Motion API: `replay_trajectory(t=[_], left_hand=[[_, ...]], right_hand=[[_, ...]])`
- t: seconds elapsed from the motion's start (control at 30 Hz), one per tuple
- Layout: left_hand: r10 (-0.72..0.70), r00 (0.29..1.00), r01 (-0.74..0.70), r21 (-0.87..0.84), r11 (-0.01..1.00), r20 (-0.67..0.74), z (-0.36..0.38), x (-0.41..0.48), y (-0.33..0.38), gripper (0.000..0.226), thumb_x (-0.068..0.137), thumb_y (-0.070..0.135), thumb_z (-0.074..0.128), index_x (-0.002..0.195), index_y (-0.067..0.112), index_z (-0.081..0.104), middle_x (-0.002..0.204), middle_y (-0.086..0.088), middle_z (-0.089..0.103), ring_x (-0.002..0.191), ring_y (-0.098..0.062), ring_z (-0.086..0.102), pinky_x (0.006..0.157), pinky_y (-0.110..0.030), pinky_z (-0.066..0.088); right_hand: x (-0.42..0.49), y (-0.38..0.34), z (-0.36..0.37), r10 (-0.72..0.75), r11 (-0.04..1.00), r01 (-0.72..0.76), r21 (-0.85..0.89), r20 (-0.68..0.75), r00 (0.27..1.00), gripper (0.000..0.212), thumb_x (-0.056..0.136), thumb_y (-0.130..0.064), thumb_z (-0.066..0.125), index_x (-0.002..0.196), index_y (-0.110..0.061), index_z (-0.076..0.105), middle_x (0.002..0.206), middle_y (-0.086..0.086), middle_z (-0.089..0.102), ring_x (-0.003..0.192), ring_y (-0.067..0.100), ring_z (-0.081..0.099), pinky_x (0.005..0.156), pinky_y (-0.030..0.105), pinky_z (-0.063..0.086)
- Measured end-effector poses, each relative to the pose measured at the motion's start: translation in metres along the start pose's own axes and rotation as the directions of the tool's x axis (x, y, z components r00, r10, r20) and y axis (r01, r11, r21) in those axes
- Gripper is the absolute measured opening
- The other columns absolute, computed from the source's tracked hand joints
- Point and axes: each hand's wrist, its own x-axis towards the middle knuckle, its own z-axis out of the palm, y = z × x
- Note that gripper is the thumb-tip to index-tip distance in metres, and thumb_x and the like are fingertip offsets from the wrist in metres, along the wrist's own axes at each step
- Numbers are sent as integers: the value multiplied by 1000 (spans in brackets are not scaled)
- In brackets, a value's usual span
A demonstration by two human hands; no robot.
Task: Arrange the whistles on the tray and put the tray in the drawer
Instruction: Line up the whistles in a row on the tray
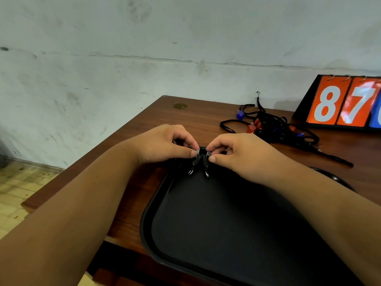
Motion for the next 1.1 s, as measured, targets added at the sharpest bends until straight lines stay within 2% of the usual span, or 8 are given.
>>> replay_trajectory(t=[0.2,0.47,0.57,0.63,0.77,0.83,0.93,1.1], left_hand=[[7,1000,-7,8,1000,-5,0,2,-2,8,94,41,83,102,44,84,110,9,67,100,-8,67,96,-33,54],[-16,998,16,-2,1000,-57,1,2,-3,9,100,38,77,104,43,83,110,16,70,106,-2,67,97,-27,50],[-62,990,56,-52,997,-124,6,3,0,9,102,37,74,104,39,82,107,20,76,104,2,70,95,-25,51],[-106,977,93,-77,993,-186,12,6,6,11,103,42,71,102,38,82,102,20,79,100,-1,73,94,-27,53],[-212,948,210,-31,977,-237,17,26,17,25,105,52,63,95,34,78,91,12,80,92,-14,76,88,-34,58],[-206,942,202,-40,979,-265,14,38,26,22,106,46,62,97,34,78,91,12,81,90,-10,77,87,-33,58],[-139,936,120,-76,990,-323,4,56,46,21,105,31,63,96,28,81,90,12,82,80,-2,76,79,-26,53],[-40,987,47,45,998,-156,-2,90,76,18,106,34,64,101,32,80,95,17,82,86,2,76,81,-22,58]], right_hand=[[-1,0,-1,4,1000,-4,-6,15,1000,22,100,-43,75,123,-43,73,104,-25,73,96,-19,60,76,7,43],[-10,-4,-18,68,995,-61,80,-87,994,12,105,-39,69,115,-41,76,101,-20,72,91,-4,67,80,16,49],[-13,-5,-35,149,981,-127,145,-153,977,13,107,-38,65,109,-39,78,98,-18,77,88,6,73,81,24,57],[-15,-4,-53,224,966,-196,171,-162,961,16,109,-37,62,105,-38,78,91,-20,78,85,10,76,73,22,58],[-16,3,-95,343,907,-312,284,-65,937,20,112,-30,59,110,-30,78,96,-11,82,86,11,75,69,26,59],[-16,14,-109,369,885,-320,338,-89,925,22,112,-26,58,111,-27,79,98,-6,83,86,13,74,72,30,62],[-15,37,-118,366,911,-309,273,-190,911,21,111,-26,59,108,-31,79,96,-9,82,88,16,76,72,28,62],[-10,75,-111,372,920,-321,226,-235,898,20,111,-24,59,109,-33,77,100,-11,79,93,15,75,75,27,58]])
